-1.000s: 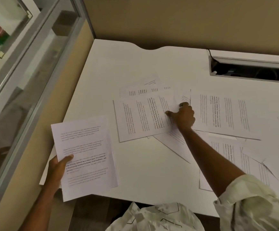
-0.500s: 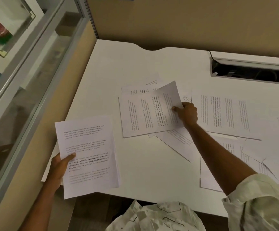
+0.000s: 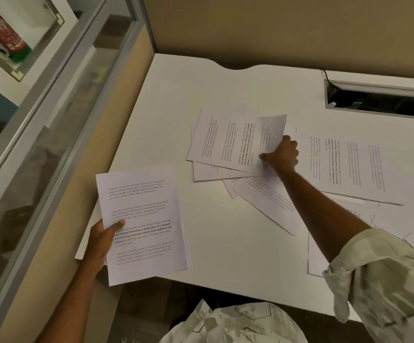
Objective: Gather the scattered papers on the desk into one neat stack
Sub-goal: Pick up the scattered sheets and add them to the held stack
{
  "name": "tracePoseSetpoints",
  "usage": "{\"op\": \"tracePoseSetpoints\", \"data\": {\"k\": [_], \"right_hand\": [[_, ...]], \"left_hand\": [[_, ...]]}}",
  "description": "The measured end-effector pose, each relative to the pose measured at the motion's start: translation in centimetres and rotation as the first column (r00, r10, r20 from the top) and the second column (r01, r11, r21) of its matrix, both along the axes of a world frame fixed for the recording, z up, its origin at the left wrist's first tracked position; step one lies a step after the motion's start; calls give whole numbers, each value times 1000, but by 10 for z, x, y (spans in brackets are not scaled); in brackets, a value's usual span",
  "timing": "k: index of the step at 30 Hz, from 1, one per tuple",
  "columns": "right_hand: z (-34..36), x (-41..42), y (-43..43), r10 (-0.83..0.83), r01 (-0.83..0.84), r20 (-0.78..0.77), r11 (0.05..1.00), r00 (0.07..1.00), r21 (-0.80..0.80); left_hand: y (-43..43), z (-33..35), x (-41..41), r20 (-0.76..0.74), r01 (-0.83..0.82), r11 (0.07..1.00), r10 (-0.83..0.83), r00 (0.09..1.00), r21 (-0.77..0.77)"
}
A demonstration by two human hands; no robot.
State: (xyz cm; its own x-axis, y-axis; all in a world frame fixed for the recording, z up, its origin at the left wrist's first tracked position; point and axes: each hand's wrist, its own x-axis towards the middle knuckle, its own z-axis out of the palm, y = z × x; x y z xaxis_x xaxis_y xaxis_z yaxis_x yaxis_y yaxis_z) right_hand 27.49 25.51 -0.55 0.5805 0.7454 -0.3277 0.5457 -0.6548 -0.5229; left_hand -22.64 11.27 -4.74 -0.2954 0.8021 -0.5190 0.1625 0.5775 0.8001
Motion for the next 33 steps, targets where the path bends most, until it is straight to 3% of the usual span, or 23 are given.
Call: {"op": "tracePoseSetpoints", "data": {"k": [7, 12, 16, 27, 33], "right_hand": [[1, 10, 8, 17, -16, 9, 994, 1000, -109], [2, 7, 7, -18, 14, -54, 998, 998, -67], [6, -1, 1, 35, -31, 70, 998, 997, -55], [-1, -13, -19, 63, -75, 104, 991, 993, 112], [1, -11, -14, 9, -25, 197, 996, 980, 81]], "left_hand": [[-2, 0, 0, -16, 2, 1000, -2, 1000, 8], [-2, -3, 0, -32, 1, 1000, -1, 999, 16], [-2, -6, -1, -37, -3, 1000, 4, 999, 23], [-3, -13, -2, -42, -9, 999, 11, 999, 44], [-4, -10, -3, -55, -3, 999, 5, 998, 40]]}}
